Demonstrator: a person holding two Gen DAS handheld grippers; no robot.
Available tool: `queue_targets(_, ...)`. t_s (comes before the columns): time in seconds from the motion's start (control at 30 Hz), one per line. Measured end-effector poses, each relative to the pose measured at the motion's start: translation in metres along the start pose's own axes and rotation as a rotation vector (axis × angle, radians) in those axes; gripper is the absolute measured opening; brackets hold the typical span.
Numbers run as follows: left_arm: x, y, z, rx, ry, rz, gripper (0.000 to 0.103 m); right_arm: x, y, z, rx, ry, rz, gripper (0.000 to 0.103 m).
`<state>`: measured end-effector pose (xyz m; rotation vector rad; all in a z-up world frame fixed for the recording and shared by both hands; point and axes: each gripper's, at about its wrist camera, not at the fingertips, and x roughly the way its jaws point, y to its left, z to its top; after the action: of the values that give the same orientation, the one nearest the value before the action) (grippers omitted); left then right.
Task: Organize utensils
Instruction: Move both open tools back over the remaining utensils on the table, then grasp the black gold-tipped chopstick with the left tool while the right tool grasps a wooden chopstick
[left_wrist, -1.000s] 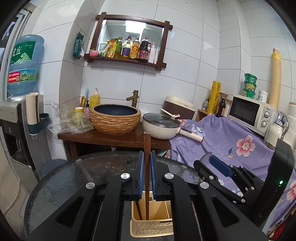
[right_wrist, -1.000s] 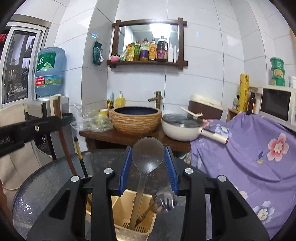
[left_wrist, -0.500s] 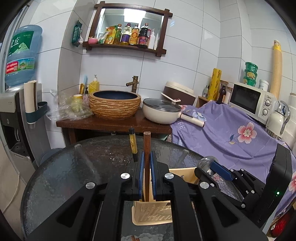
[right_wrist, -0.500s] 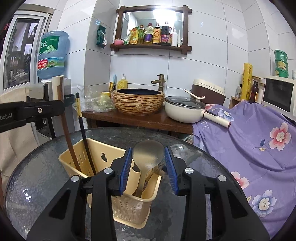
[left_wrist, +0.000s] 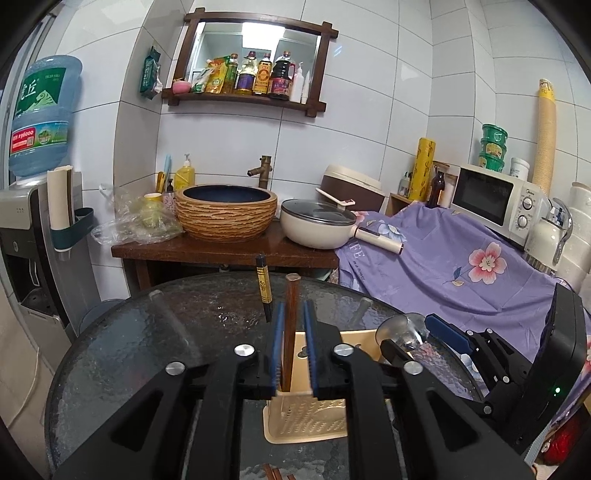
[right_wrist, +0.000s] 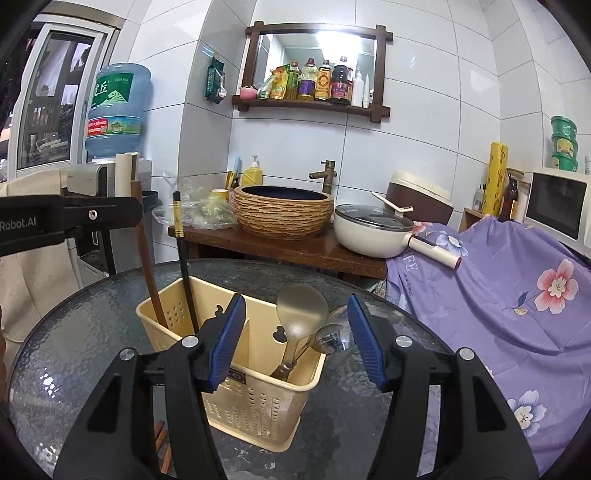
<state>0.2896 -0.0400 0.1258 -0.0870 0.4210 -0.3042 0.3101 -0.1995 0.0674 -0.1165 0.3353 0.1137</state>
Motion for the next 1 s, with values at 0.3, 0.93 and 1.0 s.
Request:
queue_targets(0.3,-0.05,0.01,-0.025,0.035,-0.013,0.068,0.066,-0.044,0.021,-0.015,-0.028,0.04,0.08,0.059)
queue_targets(0.93,-0.039,0.066,-0.155,0.075,0.413,0.177,0.039,-0.039,0.077,-0.118,0.004,0.474,0.224,0.052)
queue_targets(1.0,-0.036,0.07,-0.163,0.074,0.445,0.174,0.033,-0.036,0.082,-0.124,-0.005,0.504,0.229,0.05)
